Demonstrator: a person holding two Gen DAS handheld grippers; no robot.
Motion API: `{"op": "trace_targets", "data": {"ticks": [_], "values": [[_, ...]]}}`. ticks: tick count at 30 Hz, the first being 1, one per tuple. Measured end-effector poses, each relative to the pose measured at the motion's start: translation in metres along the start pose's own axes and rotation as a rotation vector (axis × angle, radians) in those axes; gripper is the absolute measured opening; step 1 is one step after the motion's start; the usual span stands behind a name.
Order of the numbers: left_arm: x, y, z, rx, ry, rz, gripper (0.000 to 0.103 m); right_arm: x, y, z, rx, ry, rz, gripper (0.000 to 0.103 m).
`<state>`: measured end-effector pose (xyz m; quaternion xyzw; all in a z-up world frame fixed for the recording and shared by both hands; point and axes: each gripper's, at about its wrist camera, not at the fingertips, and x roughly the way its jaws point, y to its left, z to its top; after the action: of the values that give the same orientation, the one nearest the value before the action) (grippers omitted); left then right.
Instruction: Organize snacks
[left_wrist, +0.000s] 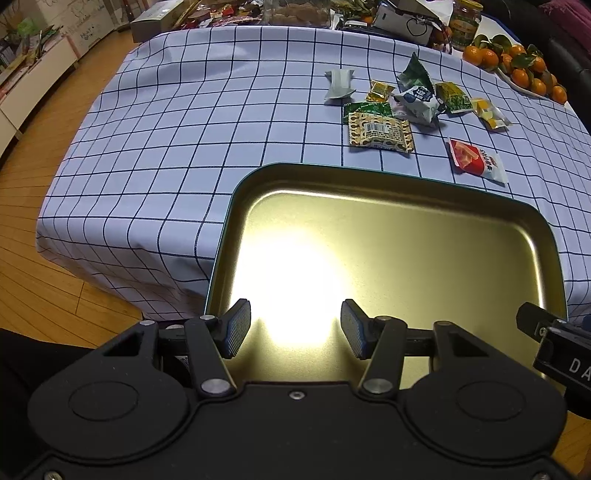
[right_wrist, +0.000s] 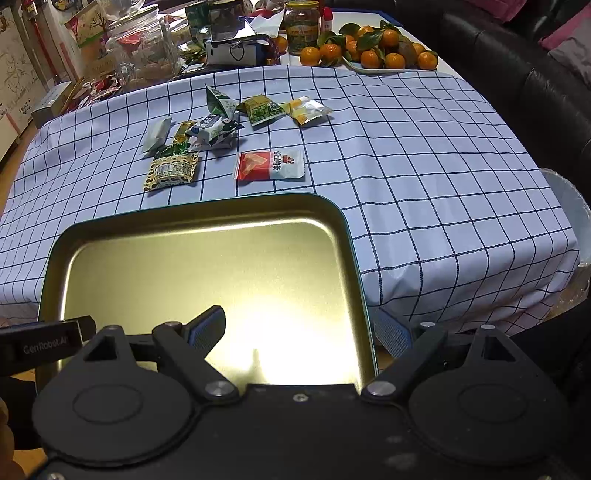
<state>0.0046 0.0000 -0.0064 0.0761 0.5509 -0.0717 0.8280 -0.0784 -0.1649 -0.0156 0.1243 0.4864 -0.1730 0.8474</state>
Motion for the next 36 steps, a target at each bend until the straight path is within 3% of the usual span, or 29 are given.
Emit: {"op": "trace_targets", "data": {"ticks": [20,24,30,33,36], "values": [[0.002,0.003,0.000,-0.020,0.030,-0.014,0.058,0.006,0.001,0.002,-0.001,0.040,0.007,0.092],[0.002,0.005,0.000,-0.020,0.029,-0.025,0.059,0.010,0.001,0.004,0.001,0.089,-0.004,0.091],[-0.001,0.001,0.003,0.079,-0.002,0.046,0.058,0.016,0.002,0.005,-0.013,0.149,-0.097,0.085],[-0.010,0.003,0.010,0.079,-0.021,-0.014,0.059,0.016,0.000,0.010,-0.022,0.185,-0.062,0.084],[-0.013,0.000,0.024,0.084,-0.010,-0.007,0.059,0.015,0.000,0.022,-0.052,0.219,-0.021,0.081]]}}
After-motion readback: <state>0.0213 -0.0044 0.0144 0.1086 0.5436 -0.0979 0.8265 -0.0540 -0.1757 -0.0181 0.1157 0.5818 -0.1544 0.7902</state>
